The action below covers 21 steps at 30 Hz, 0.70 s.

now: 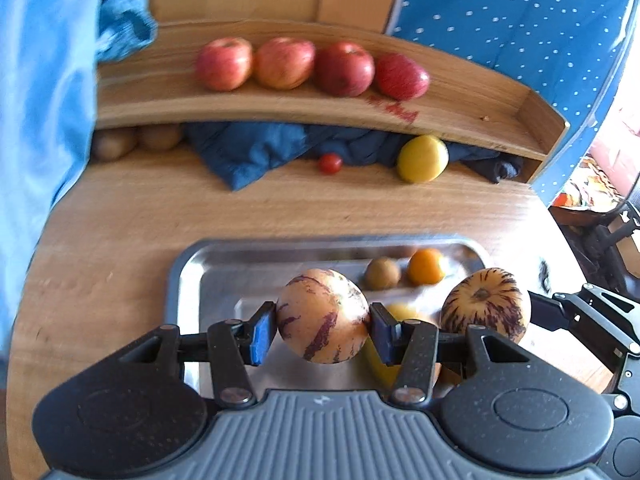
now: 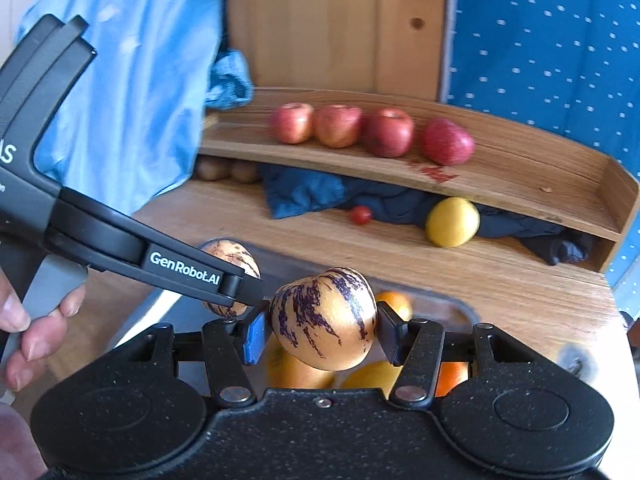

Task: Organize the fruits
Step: 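Carry both pepino melons to the tray and open both grippers beside the pears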

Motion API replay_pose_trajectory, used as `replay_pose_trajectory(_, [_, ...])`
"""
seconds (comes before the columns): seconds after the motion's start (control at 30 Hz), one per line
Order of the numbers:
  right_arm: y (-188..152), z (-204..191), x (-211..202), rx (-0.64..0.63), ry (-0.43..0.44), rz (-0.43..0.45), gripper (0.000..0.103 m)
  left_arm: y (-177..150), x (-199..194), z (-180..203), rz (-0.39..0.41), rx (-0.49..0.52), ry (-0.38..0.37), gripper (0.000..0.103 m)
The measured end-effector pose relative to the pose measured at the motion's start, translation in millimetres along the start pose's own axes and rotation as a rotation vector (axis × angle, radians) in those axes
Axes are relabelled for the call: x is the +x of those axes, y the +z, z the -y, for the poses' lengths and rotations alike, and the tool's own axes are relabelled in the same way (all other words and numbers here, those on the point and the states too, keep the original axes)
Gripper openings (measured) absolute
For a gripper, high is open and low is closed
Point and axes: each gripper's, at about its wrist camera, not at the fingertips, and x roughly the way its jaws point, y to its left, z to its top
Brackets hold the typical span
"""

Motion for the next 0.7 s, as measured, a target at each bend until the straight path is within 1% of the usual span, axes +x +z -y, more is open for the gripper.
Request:
replay_pose_trajectory(0.27, [-19,-32,-7,-0.039,0.068,-0.027,0.057,-36,-15,-23,-0.029,-0.051,0.045,0.054])
replay_pose_trajectory(0.47, [-31,-45,-3,-0.042,0.087,-0.074,0.057,-48,-17,-30,-0.047,-0.063,0.057,0.054])
replay_pose_trajectory(0.7, [-40,-47,8,-0.022,0.071,-0.134,0.057,-52,-14,-32,-0.075,-0.05,0.061,0.054])
